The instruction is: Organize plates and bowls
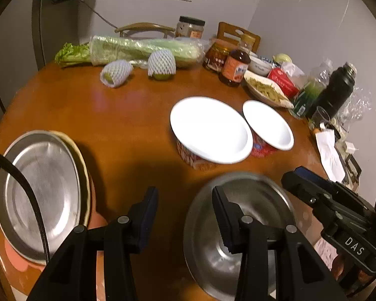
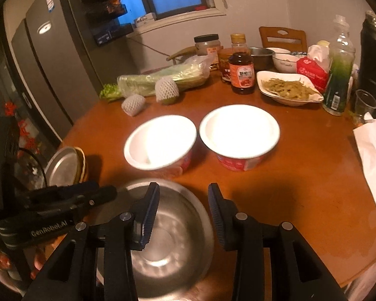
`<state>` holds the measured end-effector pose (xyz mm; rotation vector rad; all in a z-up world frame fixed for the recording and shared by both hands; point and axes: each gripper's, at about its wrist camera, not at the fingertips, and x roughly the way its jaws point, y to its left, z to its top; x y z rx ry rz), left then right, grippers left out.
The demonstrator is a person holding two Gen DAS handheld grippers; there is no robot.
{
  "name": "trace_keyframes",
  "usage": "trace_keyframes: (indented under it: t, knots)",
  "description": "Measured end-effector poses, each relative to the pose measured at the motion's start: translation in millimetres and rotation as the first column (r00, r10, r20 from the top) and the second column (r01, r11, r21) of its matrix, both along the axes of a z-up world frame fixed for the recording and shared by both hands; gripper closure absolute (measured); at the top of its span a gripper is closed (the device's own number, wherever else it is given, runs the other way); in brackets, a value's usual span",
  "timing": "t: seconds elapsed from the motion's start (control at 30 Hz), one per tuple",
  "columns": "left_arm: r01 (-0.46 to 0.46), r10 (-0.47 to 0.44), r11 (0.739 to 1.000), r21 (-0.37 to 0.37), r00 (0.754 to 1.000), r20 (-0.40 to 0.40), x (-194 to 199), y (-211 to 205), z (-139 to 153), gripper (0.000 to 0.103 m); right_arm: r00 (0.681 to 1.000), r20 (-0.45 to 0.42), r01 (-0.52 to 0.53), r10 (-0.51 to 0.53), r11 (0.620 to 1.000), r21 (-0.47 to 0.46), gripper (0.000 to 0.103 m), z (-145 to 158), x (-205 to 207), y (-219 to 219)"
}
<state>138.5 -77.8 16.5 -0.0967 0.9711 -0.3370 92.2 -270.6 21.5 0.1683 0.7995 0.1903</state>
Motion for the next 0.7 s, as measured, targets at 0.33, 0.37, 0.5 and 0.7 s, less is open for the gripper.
trace_keyframes:
  t: [0.33, 0.37, 0.5, 0.7]
  knots:
    - [-0.037, 0.038, 0.999, -0.025, 0.999, 0.006, 32.7, 7.1, 12.5, 0.058, 1.000, -0.023, 0.011, -0.010, 1.000, 0.027, 0.062, 3.2, 33.0, 11.6]
    - [-0.037, 0.037, 0.999, -0.034, 0.999, 0.006, 35.3, 7.3, 14.0, 0.058, 1.000, -0.029, 0.009, -0.008, 1.000, 0.030, 0.062, 2.0, 36.3, 13.3]
    - [-0.051, 0.051, 0.997, -0.053, 0.999, 0.009, 48.8, 4.6, 16.5, 0.058, 0.999, -0.053, 0.004, -0.003, 1.000, 0.020, 0.062, -2.1, 48.1, 18.7]
    - [-0.068, 0.067, 0.996, -0.052, 0.997, -0.027, 70.8, -3.9, 5.9, 0.058, 0.996, -0.088, 0.020, -0.021, 1.000, -0.011, 0.062, -9.5, 62.6, 23.6]
